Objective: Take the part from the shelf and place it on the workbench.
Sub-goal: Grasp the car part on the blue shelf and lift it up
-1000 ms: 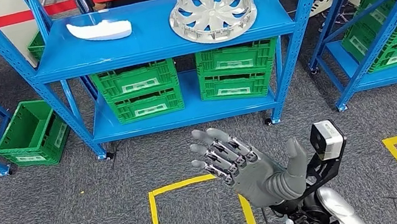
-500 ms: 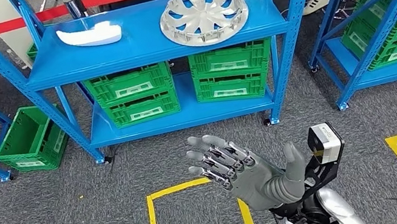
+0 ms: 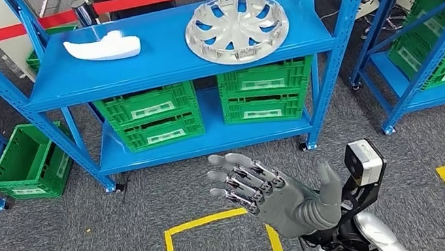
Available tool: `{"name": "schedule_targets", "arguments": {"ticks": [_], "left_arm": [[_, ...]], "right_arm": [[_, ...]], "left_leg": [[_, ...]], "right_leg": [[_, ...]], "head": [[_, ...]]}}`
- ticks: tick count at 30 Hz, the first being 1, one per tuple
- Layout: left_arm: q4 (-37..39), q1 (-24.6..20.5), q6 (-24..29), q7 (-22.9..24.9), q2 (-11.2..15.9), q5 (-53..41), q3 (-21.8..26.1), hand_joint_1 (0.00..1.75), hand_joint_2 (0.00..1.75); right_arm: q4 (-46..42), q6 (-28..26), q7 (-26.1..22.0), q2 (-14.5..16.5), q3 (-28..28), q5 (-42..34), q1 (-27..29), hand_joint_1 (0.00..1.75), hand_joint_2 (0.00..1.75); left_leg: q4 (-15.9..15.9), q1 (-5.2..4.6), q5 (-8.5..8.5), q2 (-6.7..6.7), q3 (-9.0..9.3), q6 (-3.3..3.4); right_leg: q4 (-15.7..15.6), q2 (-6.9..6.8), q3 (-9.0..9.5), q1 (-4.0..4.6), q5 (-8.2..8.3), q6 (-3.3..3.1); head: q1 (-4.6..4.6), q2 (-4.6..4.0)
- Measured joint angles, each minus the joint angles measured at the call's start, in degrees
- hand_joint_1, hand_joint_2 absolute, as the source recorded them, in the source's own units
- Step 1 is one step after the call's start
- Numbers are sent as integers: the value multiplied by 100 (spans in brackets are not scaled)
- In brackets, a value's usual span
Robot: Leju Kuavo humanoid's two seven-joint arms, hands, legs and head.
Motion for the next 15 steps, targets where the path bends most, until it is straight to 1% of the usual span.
{"name": "schedule_targets", "arguments": {"ticks": [1, 2, 3, 4, 5, 6, 7, 8, 9, 10, 11, 12, 13, 14, 15], "left_arm": [[1, 13, -2, 0, -11, 0, -1, 0, 0], [1, 30, -3, 0, -23, 1, -1, 0, 0], [2, 44, -3, 0, -32, 3, -1, 0, 0], [2, 54, -2, -1, -38, 6, -1, 0, 0], [3, 61, -2, -1, -40, 9, 0, 0, 0], [5, 64, -1, -3, -37, 13, 0, 0, 0], [8, 63, 2, -7, -34, 15, 1, 0, 0], [10, 62, 4, -11, -29, 17, 1, 0, 0], [11, 59, 5, -17, -25, 19, 1, 0, 0], [10, 53, 6, -21, -22, 20, 1, 0, 0], [10, 50, 3, -26, -21, 20, 0, 0, 0], [9, 46, 1, -29, -21, 20, -1, 0, 0], [9, 43, -1, -31, -21, 20, -1, 0, 0], [9, 47, -2, -33, -21, 20, -1, 0, 0], [10, 54, -3, -33, -18, 21, -1, 0, 0]], "right_arm": [[1, 0, 1, -6, 0, 1, 10, 0, 0], [1, 1, 2, -14, 1, 2, 19, 0, 0], [1, 1, 3, -21, 1, 2, 22, 0, 0], [1, 3, 3, -24, 1, 2, 22, 0, 0], [4, 7, 3, -27, 3, 2, 22, 0, 0], [9, 13, 3, -29, 5, 2, 19, 0, 0], [14, 20, 5, -28, 10, 4, 20, 0, 0], [19, 27, 5, -29, 13, 4, 21, 0, 0], [20, 34, 6, -27, 15, 4, 19, 0, 0], [18, 42, 7, -20, 16, 4, 21, 0, 0], [18, 49, 5, -15, 16, 2, 20, 0, 0], [17, 55, 5, -8, 17, 2, 15, 0, 0], [16, 61, 5, -2, 17, 2, 11, 0, 0], [17, 64, 5, 0, 18, 3, 8, 0, 0], [17, 66, 5, 2, 19, 4, 6, 0, 0]], "left_leg": [[0, 13, -61, -8, 58, -34], [1, 29, -128, -17, 134, -75], [4, 51, -199, -25, 223, -116], [12, 77, -280, -31, 323, -163], [26, 92, -370, -32, 401, -216], [54, 98, -468, -32, 474, -265], [75, 92, -553, -25, 515, -313], [94, 85, -616, -13, 543, -351], [112, 86, -650, -3, 573, -374], [158, 100, -642, 8, 560, -395], [323, 122, -584, 13, 483, -416], [606, 140, -514, 13, 315, -440], [990, 156, -479, 13, 65, -468], [1410, 162, -535, 12, -236, -492], [1751, 162, -705, 12, -519, -511]], "right_leg": [[206, -1, -224, -14, -130, 15], [226, -4, -356, -33, -204, 58], [55, -9, -383, -55, -172, 132], [-279, -21, -326, -82, -13, 232], [-670, -57, -228, -112, 269, 344], [-989, -103, -149, -127, 521, 388], [-1195, -130, -84, -126, 718, 356], [-1273, -145, -58, -120, 828, 274], [-1275, -131, -49, -101, 812, 147], [-1271, -98, -11, -98, 794, 49], [-1277, -82, 29, -102, 768, -15], [-1284, -69, 83, -98, 730, -69], [-1292, -60, 144, -97, 687, -112], [-1297, -53, 200, -89, 633, -143], [-1299, -42, 258, -80, 574, -161]], "head": [[1, 0], [2, 0], [2, 0], [3, 0], [11, 0], [19, 0], [20, 0], [19, 0], [11, 0], [0, 0], [-3, 0], [-8, 0], [-11, 0], [-11, 0], [-16, 0]]}}
